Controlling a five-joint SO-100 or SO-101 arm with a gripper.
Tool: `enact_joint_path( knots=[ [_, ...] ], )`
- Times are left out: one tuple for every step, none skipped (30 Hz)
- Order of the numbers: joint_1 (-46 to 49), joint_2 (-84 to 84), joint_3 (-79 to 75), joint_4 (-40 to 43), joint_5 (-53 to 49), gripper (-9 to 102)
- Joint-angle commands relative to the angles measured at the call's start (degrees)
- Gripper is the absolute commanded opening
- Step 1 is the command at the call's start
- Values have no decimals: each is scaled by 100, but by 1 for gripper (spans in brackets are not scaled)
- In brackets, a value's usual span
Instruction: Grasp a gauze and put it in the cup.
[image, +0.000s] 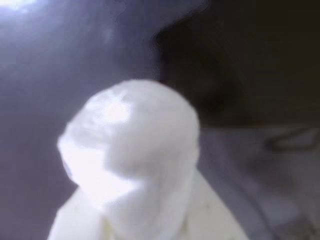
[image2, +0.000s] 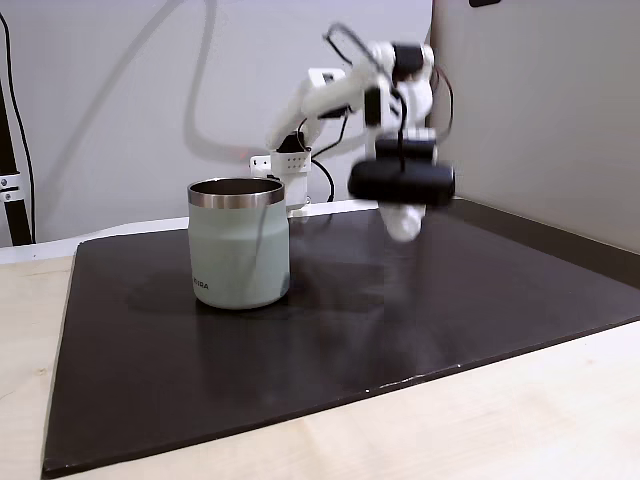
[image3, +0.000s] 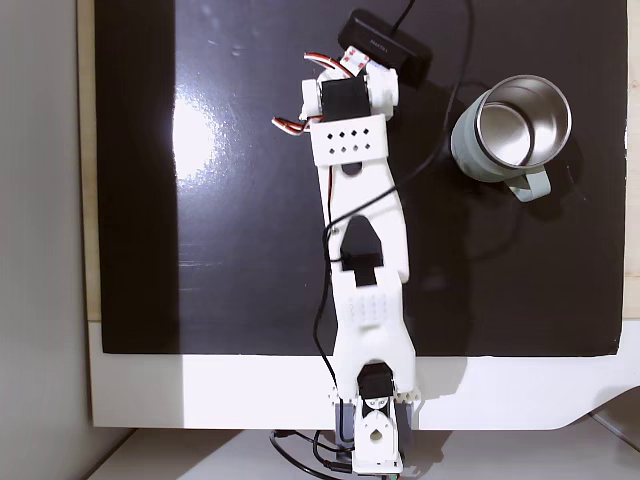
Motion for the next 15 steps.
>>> enact_joint_path(
  knots=[
    [176, 1450, 211, 26, -141, 0],
    [229, 1714, 299, 26, -193, 0],
    [290, 1951, 343, 26, -229, 0],
    [369, 2162, 387, 26, -281, 0],
    [457, 2364, 404, 26, -334, 0],
    [554, 2531, 404, 26, -378, 0],
    [650, 2689, 404, 26, -431, 0],
    [756, 2812, 404, 26, -501, 0],
    [861, 2909, 404, 26, -562, 1],
    [958, 2979, 396, 26, -615, 1],
    [1072, 3023, 369, 26, -650, 1],
    [1178, 3032, 325, 26, -659, 1],
    [1292, 3032, 281, 26, -659, 1],
    [1415, 3032, 237, 18, -659, 0],
    [1556, 3032, 211, 18, -668, 0]
  ],
)
